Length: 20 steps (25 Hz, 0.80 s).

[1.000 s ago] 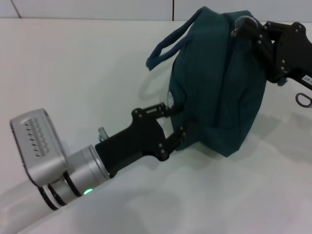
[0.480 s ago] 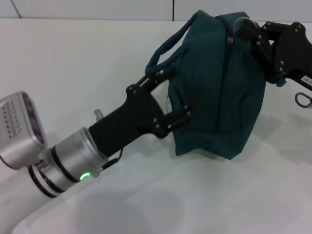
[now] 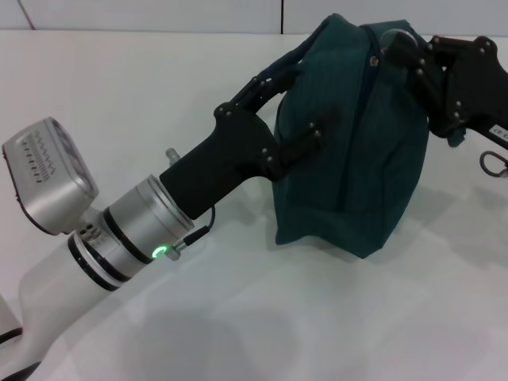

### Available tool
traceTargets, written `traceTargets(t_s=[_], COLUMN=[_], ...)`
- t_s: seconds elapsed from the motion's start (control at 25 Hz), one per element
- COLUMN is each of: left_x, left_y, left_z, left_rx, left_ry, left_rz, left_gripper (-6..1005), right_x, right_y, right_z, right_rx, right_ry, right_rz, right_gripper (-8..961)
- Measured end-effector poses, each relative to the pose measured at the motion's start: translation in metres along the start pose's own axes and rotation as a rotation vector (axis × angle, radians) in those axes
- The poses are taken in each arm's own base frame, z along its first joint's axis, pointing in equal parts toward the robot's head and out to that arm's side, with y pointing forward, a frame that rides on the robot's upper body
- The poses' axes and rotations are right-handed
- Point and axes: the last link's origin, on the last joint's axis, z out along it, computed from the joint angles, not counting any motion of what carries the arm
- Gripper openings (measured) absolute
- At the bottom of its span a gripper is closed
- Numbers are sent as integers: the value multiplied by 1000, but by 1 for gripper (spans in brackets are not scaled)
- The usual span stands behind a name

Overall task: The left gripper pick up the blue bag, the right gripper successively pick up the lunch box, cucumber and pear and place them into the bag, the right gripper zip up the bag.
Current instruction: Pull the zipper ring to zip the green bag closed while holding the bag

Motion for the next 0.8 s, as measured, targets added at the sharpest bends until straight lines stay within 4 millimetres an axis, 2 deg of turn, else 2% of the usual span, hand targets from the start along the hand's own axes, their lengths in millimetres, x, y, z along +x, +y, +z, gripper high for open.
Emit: traceTargets(t_s=[0.16,0.48,0.72,0.8], left_x=[-2,-4,-2,-1], left_y=[-2,-1,2,2], left_z=[-2,-4,-6,-8], left_rx=[13,9,-2,-6], left_ry=[-14,-23,-10,-2], left_rz=[21,81,114,128], left_gripper=[874,473,239,195], right_x=[0,1,1,1], right_y=[1,4,4,3], right_z=[0,0,-3,-5], right_rx=[3,6,27,42], right_ry=[-9,-24,-30,-40], right_rz=[3,-14,-1,13], right_gripper=[9,10,10,10])
